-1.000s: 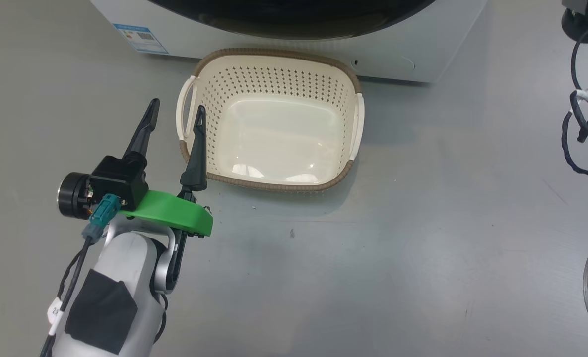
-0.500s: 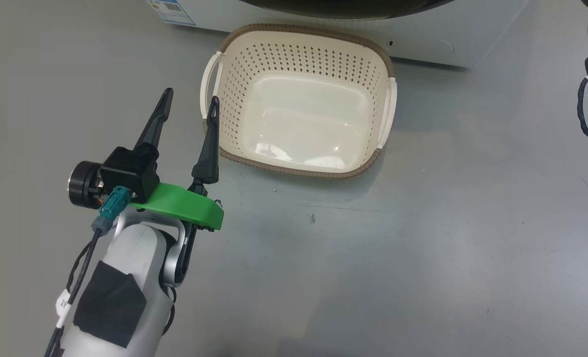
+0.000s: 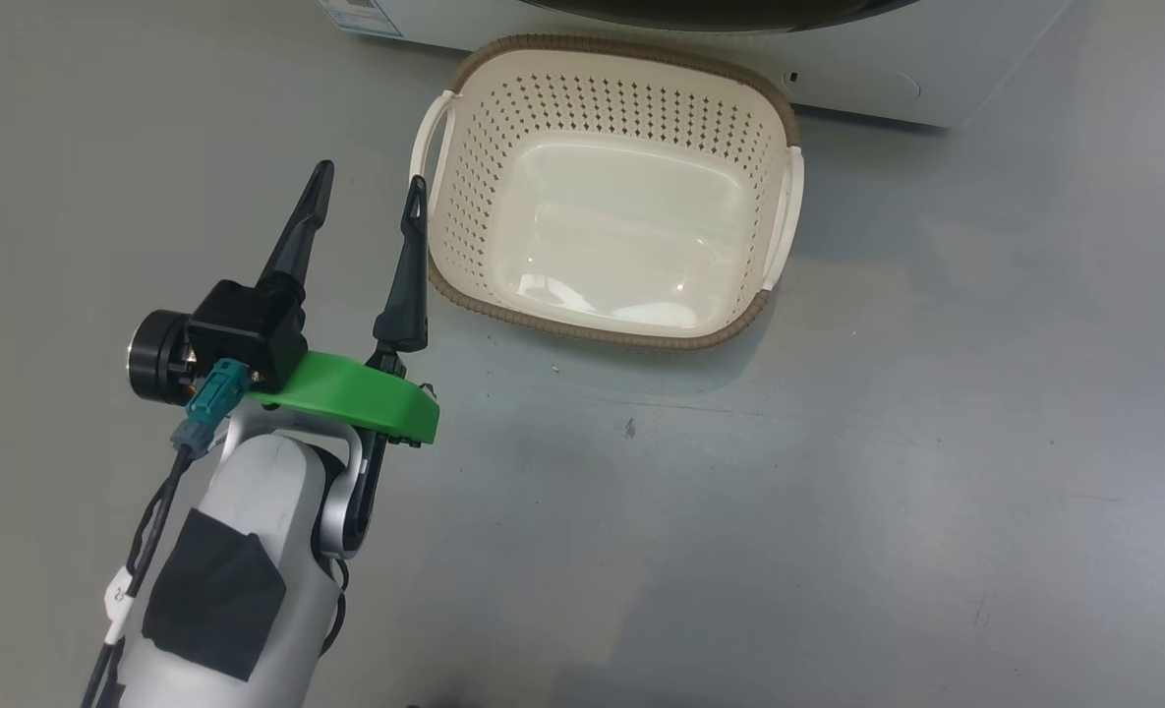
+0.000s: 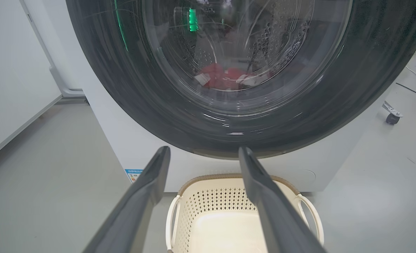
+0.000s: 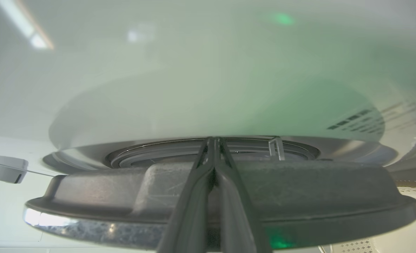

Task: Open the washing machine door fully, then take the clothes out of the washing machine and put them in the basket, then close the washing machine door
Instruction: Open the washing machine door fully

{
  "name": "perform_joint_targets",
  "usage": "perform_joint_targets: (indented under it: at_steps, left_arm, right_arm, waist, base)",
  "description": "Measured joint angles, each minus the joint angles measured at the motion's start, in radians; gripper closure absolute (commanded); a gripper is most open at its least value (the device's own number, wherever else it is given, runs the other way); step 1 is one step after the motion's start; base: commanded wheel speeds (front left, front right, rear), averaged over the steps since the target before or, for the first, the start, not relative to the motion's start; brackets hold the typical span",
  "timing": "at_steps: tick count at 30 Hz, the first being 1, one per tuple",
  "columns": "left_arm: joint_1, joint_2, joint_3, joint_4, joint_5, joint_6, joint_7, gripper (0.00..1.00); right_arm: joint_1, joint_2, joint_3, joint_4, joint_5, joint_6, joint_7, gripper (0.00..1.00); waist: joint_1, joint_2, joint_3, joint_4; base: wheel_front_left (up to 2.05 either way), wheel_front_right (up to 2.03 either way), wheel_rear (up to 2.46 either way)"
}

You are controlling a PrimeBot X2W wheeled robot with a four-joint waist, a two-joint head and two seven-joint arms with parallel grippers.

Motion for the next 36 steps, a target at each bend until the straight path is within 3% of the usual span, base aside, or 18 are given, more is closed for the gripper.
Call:
perform_joint_targets:
  at_steps: [12,36]
  left_arm:
    - [-0.003,-0.004,0.005,0.002,0.001,0.000,0.000,0.00]
    - [0.001,-0.007,0.027,0.026,0.024,-0.001,0.000,0.00]
  right_arm:
    - [-0.003,-0.011,0.005,0.041,0.050,0.035,0.096,1.00]
    - [0.119,0.048,0.038,0.073,0.125,0.103,0.263,1.00]
  waist:
    - [-0.0001,0.0000,-0.012,-0.009]
    - [-0.0001,0.0000,-0.084,-0.057]
  base:
    - [0.00,0.00,0.00]
    - [0.00,0.00,0.00]
